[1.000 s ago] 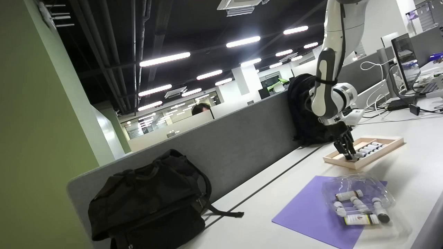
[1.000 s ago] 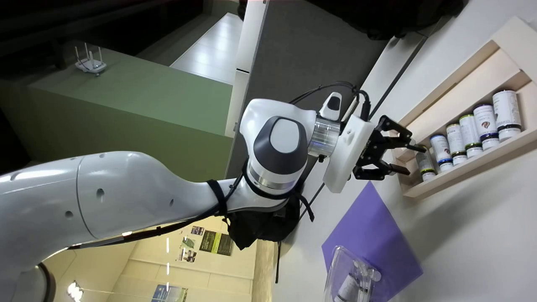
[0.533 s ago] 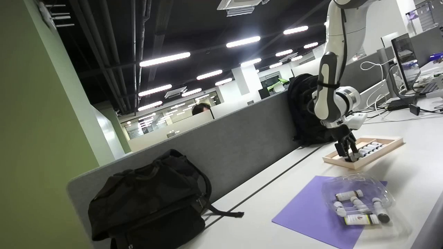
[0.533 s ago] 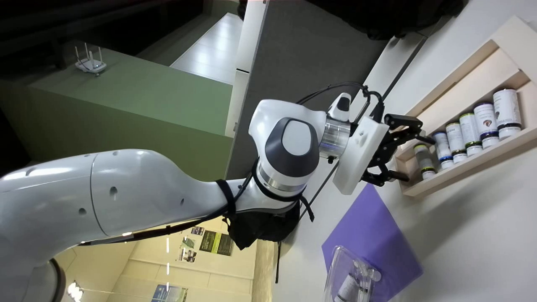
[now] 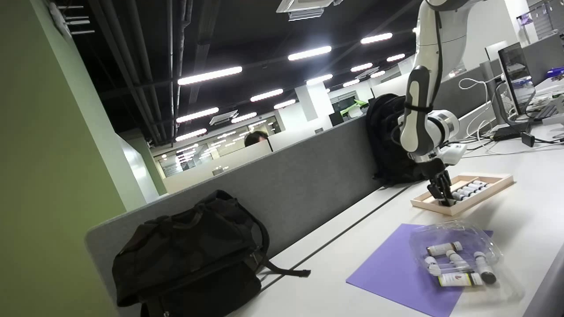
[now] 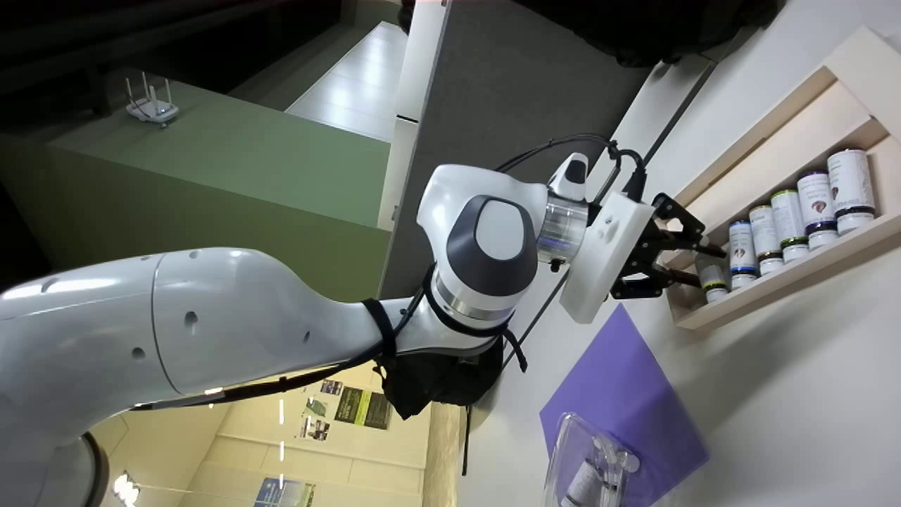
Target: Remove the leftmost object in the lower half of the box on the purple paper
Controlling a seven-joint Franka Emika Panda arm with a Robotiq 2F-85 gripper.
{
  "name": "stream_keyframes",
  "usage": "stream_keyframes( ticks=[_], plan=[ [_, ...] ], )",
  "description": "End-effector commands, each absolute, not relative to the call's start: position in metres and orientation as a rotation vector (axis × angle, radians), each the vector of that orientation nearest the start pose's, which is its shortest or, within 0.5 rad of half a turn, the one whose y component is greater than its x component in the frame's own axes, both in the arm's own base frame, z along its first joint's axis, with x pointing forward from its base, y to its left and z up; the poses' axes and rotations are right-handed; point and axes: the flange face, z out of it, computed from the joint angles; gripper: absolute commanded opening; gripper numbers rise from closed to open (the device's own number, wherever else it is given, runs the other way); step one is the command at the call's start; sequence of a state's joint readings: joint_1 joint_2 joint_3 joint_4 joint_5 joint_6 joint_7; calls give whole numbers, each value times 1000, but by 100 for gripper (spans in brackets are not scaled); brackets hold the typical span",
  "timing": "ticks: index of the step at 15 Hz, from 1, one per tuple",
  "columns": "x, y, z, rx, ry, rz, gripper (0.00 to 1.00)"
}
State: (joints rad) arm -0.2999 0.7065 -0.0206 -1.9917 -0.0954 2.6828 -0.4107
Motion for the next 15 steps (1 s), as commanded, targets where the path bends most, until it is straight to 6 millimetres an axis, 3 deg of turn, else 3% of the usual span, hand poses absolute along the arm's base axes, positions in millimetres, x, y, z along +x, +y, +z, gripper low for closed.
stream_keyframes(
  ticks=[1, 3, 6, 10, 12, 15],
  plan=[
    [569, -191, 101, -3162, -269, 29, 22],
    [569, -191, 103, -3163, -254, 38, 12],
    [572, -189, 124, -3169, -246, 60, 11],
    [582, -172, 184, -3136, -279, -16, 11],
    [594, -146, 205, -3106, -315, -62, 11],
    [606, -93, 209, -3080, -280, -30, 11]
  ],
)
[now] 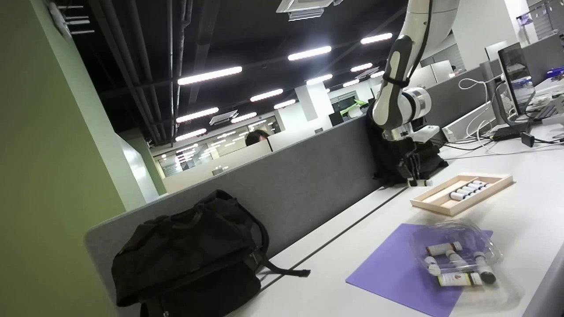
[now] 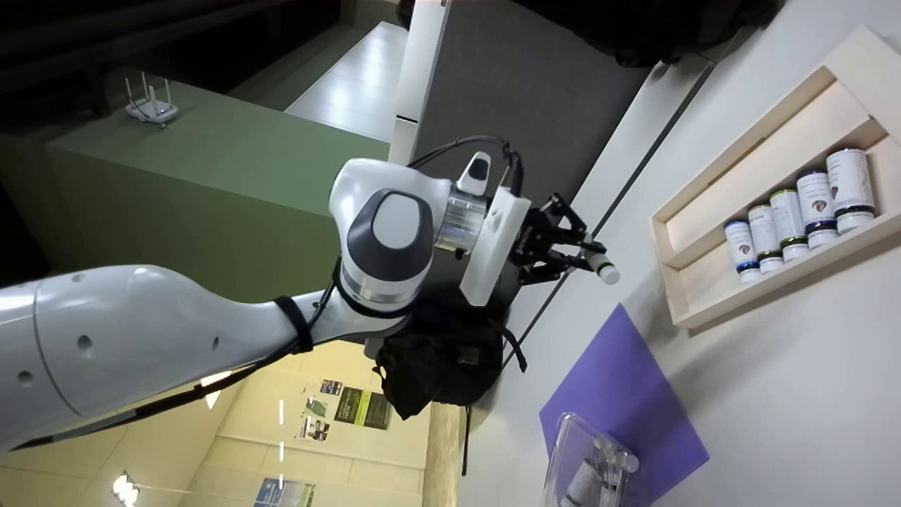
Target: Remove the leftmost object in the lower half of the box on the purple paper
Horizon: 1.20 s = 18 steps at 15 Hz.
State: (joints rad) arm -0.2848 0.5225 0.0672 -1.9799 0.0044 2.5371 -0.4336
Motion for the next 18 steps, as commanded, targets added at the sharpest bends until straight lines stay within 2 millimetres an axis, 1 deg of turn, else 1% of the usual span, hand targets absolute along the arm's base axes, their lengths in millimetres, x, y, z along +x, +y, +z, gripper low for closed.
stream_keyframes(
  ticks=[1, 3, 4, 6, 8, 10, 11, 13, 14, 15, 18],
  plan=[
    [607, -72, 203, -3085, -248, 0, 11],
    [607, -35, 189, -3120, -186, 45, 11],
    [607, -21, 183, -3130, -147, 50, 11],
    [606, 1, 164, -3155, -72, 84, 11],
    [605, 10, 142, -3174, -33, 125, 11],
    [604, 12, 121, -3183, -5, 145, 11],
    [603, 11, 113, -3185, 9, 165, 11],
    [602, 12, 106, -3182, -5, 180, 11],
    [603, 14, 108, -3177, -18, 173, 61],
    [603, 15, 113, -3171, -24, 172, 62],
    [608, 19, 149, -3145, -53, 134, 78]
  ],
)
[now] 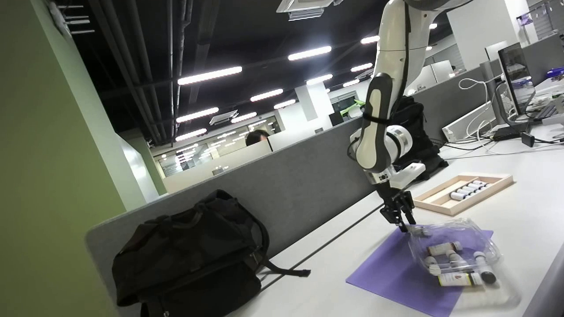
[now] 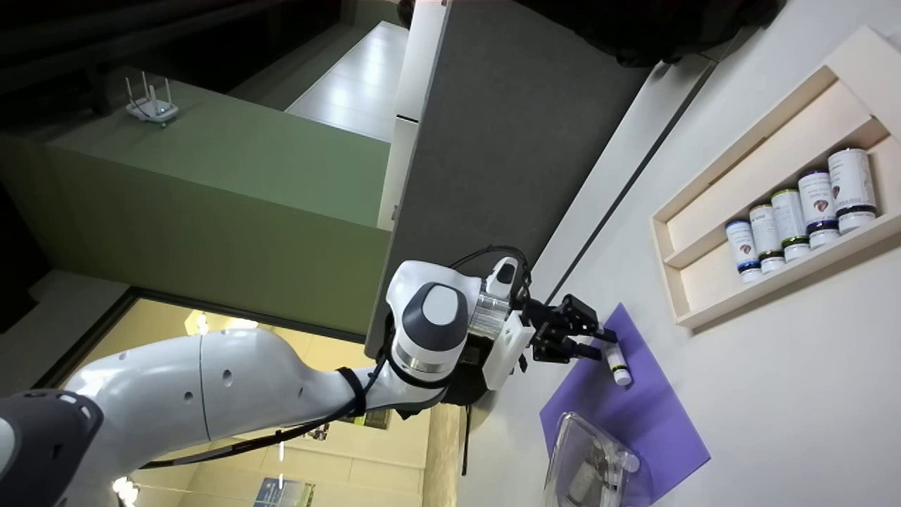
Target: Remove the leftmost object in the lower half of the box on the purple paper
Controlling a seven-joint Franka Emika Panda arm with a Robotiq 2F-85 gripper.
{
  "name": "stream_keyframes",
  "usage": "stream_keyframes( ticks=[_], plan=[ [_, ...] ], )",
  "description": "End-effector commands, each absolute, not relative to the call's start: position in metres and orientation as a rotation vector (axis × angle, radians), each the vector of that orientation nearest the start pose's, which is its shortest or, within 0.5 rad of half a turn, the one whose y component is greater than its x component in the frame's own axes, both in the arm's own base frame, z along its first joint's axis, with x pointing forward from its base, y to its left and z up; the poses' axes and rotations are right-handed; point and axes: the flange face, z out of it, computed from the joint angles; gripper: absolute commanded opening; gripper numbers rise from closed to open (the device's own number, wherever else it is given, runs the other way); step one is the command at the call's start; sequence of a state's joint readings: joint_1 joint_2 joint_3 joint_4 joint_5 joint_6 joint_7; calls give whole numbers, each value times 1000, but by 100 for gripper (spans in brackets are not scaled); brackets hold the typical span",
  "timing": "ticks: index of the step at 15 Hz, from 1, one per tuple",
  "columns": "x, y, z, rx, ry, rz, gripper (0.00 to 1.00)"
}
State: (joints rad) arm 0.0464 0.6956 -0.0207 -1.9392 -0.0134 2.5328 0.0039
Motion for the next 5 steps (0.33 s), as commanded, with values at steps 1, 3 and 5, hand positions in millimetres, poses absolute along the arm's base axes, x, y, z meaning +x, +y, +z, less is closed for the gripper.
stream_keyframes(
  ticks=[1, 3, 5],
  plan=[
    [608, 20, 167, -3139, -66, 123, 85],
    [611, 21, 144, -3151, -74, 122, 73],
    [613, 22, 163, -3150, -75, 108, 84]
  ],
)
